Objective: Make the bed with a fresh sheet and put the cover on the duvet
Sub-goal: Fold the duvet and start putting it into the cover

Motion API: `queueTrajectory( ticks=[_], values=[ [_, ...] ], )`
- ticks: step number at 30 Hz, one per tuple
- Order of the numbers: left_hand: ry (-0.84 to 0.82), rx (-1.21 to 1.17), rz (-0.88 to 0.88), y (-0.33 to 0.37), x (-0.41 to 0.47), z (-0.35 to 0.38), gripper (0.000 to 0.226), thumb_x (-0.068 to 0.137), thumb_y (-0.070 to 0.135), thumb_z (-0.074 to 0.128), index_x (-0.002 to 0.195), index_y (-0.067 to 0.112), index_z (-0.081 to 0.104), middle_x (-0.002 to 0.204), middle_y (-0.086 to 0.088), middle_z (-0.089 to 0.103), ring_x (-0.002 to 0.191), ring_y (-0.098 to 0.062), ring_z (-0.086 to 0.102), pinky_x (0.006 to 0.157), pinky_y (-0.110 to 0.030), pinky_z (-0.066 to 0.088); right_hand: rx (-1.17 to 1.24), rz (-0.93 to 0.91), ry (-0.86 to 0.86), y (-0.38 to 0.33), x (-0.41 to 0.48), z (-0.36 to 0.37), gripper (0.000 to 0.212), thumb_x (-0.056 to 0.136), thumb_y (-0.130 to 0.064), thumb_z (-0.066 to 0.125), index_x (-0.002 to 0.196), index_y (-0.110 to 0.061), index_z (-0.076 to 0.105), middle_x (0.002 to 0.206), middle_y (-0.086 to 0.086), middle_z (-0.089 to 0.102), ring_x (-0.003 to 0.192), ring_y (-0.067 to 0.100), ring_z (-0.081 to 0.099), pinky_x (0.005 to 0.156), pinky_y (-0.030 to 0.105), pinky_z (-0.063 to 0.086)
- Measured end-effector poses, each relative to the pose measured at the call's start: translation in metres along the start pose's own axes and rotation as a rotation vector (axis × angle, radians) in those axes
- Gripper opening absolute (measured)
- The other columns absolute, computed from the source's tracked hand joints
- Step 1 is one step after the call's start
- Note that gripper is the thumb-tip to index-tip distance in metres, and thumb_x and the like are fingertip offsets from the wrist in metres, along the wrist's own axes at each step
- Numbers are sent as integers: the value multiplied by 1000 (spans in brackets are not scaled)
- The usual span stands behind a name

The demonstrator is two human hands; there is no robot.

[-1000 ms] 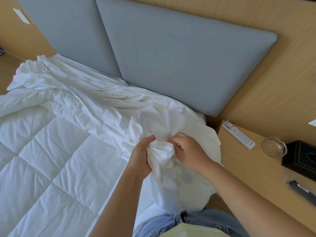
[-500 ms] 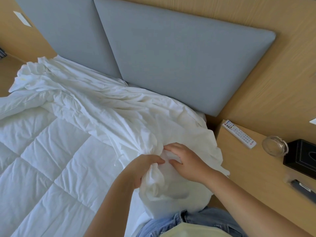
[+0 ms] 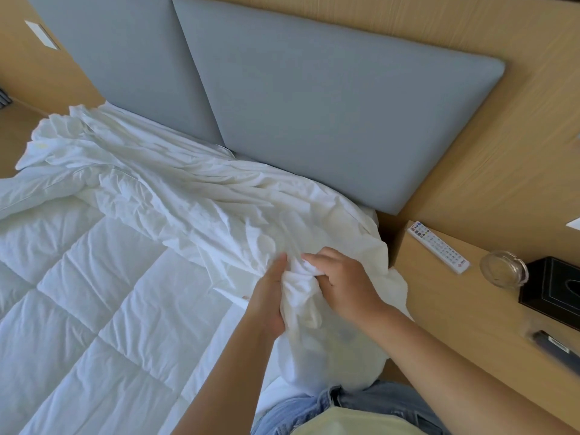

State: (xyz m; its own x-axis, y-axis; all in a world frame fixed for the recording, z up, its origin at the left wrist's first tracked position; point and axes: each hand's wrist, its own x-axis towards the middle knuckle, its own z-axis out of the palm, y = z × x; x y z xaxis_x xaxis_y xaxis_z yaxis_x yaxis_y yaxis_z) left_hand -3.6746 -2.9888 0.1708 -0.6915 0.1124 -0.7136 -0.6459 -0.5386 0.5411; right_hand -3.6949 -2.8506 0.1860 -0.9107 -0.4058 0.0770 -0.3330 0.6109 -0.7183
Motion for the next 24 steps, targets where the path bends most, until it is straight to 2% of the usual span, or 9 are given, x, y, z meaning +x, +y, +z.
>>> queueTrajectory(
  ticks=[2,4,6,8,11,13,19,22,24],
  values=[
    [-125,55,-67,6,-4,1,72,74,66,51,101,2,72,94,-18,71,92,-27,69,84,-37,51,-53,-137,29,-15,-9,0,29,81,-10,50,98,2,70,72,13,58,59,29,59,50,41,52],
    [-131,115,-58,14,-4,-2,50,70,50,67,85,3,72,78,-16,69,75,-26,70,69,-34,56,-34,-199,18,-22,-18,2,35,82,-15,45,101,1,70,69,11,58,52,26,58,44,34,50],
    [-47,172,52,19,-2,-6,17,74,20,71,77,4,71,78,-17,67,69,-28,69,61,-32,57,10,-130,-21,-21,-22,7,36,87,-16,46,110,-2,69,74,13,62,61,27,61,55,34,53],
    [-16,120,139,20,0,-11,15,72,12,68,83,4,73,90,-19,69,80,-31,70,64,-35,58,87,2,-66,-17,-20,12,30,91,-9,50,115,-5,68,83,15,65,77,28,63,72,38,51],
    [-183,58,50,15,-2,-10,38,76,38,66,95,7,75,100,-20,69,92,-30,69,73,-35,57,214,49,9,-15,-15,12,16,87,-2,55,77,-4,68,68,8,60,65,17,56,62,36,47],
    [-254,74,-58,12,-2,-5,60,71,57,66,102,6,73,99,-18,69,92,-28,68,77,-35,56,273,86,99,-14,-12,9,29,82,3,54,56,-9,46,55,3,46,53,12,42,52,34,39],
    [-251,526,-205,6,10,0,67,77,79,40,81,23,77,86,-4,73,86,-15,70,69,-21,53,309,91,269,-7,-23,18,31,80,-2,48,53,-6,34,48,0,32,49,7,31,47,21,26],
    [-150,374,-151,-2,15,-1,34,83,46,61,71,17,75,75,-5,70,72,-18,70,61,-24,54,279,189,72,9,-33,26,25,88,-3,50,68,-14,58,61,-12,50,59,4,47,56,13,37],
    [-52,259,-81,-8,22,-1,16,81,19,66,69,11,73,72,-9,68,68,-22,69,59,-28,55,129,214,-119,19,-38,26,26,95,-10,48,112,-18,65,95,-6,64,84,5,58,75,11,43]
  ],
)
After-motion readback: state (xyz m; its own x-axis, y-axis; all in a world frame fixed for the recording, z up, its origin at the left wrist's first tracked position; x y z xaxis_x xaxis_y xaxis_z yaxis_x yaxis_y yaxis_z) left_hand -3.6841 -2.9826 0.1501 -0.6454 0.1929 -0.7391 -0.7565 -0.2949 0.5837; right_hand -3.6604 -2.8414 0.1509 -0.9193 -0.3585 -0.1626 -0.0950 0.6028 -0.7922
